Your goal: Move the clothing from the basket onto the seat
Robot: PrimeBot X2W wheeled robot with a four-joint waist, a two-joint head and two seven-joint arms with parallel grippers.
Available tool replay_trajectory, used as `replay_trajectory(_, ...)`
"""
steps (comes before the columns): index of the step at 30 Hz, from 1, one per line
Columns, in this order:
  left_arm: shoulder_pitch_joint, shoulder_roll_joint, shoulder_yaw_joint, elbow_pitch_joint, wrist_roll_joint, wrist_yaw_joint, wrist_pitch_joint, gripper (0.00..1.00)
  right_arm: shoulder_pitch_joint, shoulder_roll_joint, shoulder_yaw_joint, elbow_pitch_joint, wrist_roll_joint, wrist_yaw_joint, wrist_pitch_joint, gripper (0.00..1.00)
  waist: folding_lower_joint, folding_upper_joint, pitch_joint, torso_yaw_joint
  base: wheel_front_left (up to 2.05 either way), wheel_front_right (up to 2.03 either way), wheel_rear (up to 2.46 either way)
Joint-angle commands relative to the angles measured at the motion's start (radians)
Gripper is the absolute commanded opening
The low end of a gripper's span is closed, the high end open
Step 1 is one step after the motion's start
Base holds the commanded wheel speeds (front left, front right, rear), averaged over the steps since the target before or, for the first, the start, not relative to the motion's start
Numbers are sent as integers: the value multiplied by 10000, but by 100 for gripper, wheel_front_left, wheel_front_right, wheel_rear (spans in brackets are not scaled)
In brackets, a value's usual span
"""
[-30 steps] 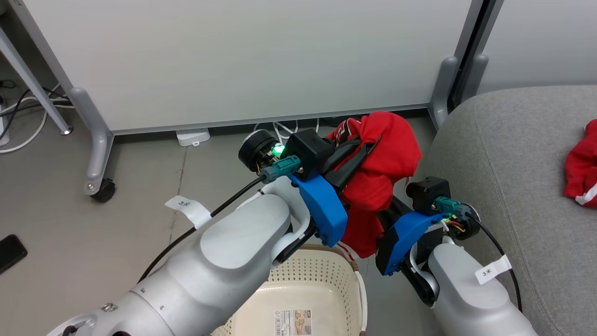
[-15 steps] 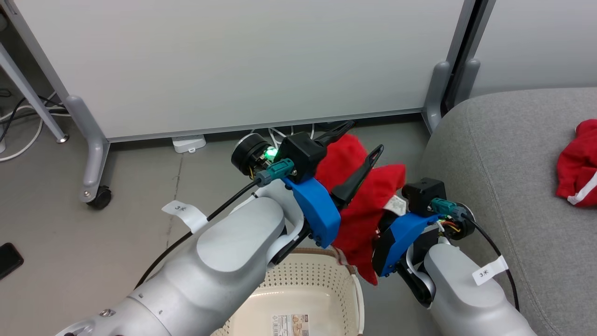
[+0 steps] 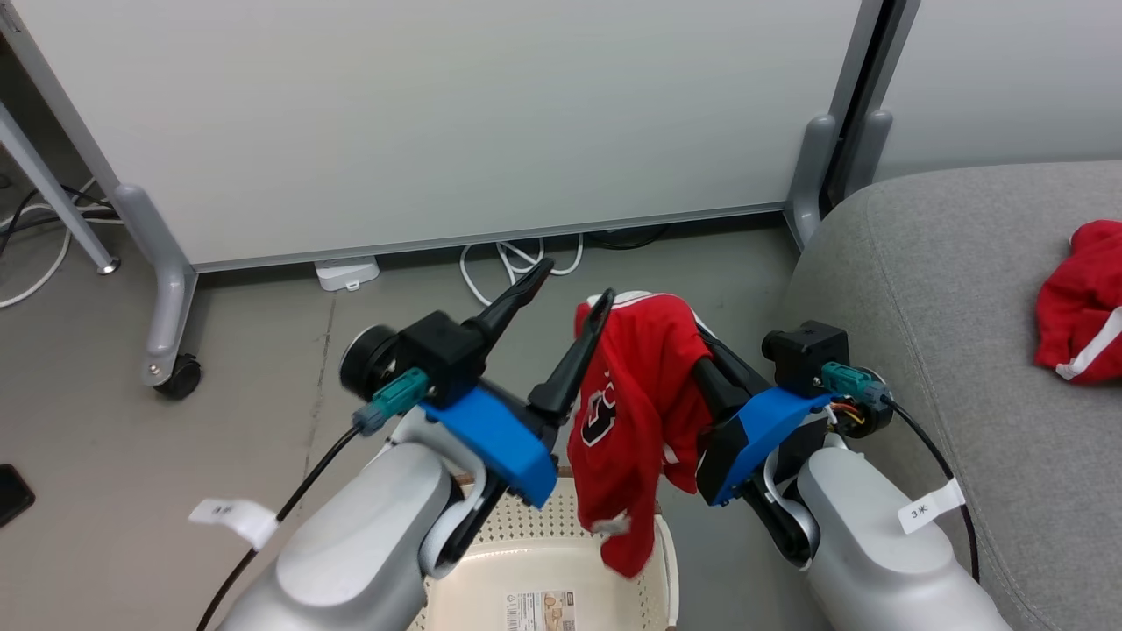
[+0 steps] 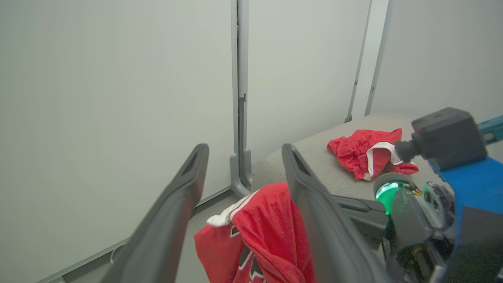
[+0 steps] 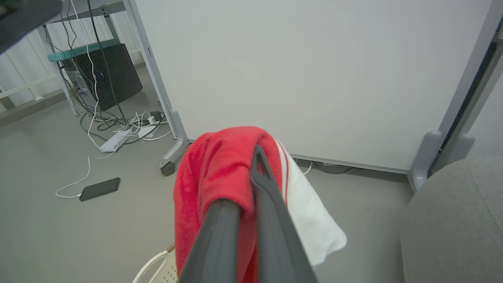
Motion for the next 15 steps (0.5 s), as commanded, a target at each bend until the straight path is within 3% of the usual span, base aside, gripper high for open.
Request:
replay_trajectory(1,355,122,248,-198,137,92,-24,100,123,-12,-35,-158,61,5,-57,0,0,0,16,-69,0,0,0)
replay_trajectory(9,3056,548,2627,-1768,1450,580,-26,100,469,-12,-244,-1066,-54,5,-60,0,0,0,171,-501,0,0,0)
replay_trajectory(15,4421,453,3824,-1832,2237,349,-26,100,753,-12,-319,-1396,-127,5,-60,0,0,0,206,-762,0,0,0)
